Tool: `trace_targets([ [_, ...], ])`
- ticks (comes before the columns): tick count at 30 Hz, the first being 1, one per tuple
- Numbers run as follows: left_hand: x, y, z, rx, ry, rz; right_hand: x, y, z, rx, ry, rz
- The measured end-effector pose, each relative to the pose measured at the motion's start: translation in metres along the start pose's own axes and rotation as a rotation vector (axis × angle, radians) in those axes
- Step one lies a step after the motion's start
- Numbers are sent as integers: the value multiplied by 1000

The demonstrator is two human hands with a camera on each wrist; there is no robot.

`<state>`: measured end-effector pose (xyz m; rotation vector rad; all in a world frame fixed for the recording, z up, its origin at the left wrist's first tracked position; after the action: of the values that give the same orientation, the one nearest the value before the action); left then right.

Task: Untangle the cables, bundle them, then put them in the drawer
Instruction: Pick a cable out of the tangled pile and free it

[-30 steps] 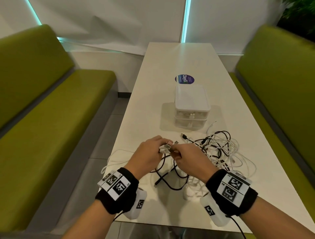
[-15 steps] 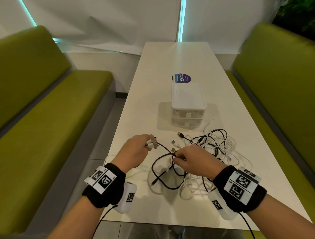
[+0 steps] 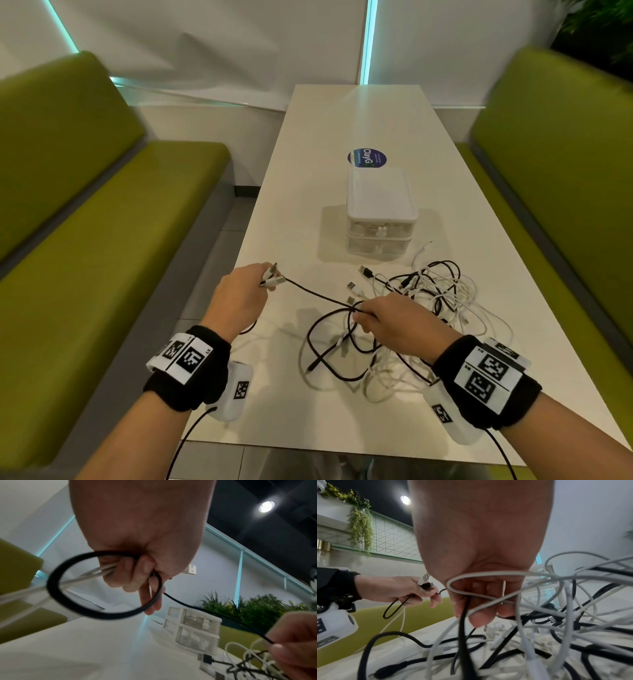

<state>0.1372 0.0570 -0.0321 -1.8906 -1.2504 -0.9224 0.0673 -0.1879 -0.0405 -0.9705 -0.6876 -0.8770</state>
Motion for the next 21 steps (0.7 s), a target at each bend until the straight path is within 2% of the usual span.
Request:
trace_targets([
  [2,-5,-1,-6,-94,19,-37,-2,0,0,-14,-23,2],
  [5,-5,-8,-26,-407,-37,-186,-5,3,1,-44,-94,3],
  [7,-7,-13,-42,-543,-19,-211,-5,4,2,-69,-125,2],
  [9,-15,-14,-58,-535,15,-83,-4,4,5,-67,-145,-6],
  [12,-40,-11,-68,-441,203,182,-2,4,9,-32,-164,-33],
  [14,-53,-9,-67,-378,303,300,1,3,9,-17,-135,-59],
  [16,-58,-8,-66,-339,341,316,2,2,6,2,-88,-87],
  [21,-48,-8,-65,-335,290,207,-2,2,5,4,-48,-89],
])
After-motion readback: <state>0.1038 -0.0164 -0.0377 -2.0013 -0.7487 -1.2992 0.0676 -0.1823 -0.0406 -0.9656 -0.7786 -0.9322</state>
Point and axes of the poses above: each hand's wrist, its own y-axis towards the middle knuckle, its own x-axis out of the back of the hand, z = x × y, the point moved 2 cm from there along y, towards the middle knuckle, and after that the axes turned 10 degrees about z, right-handed, at the moved point
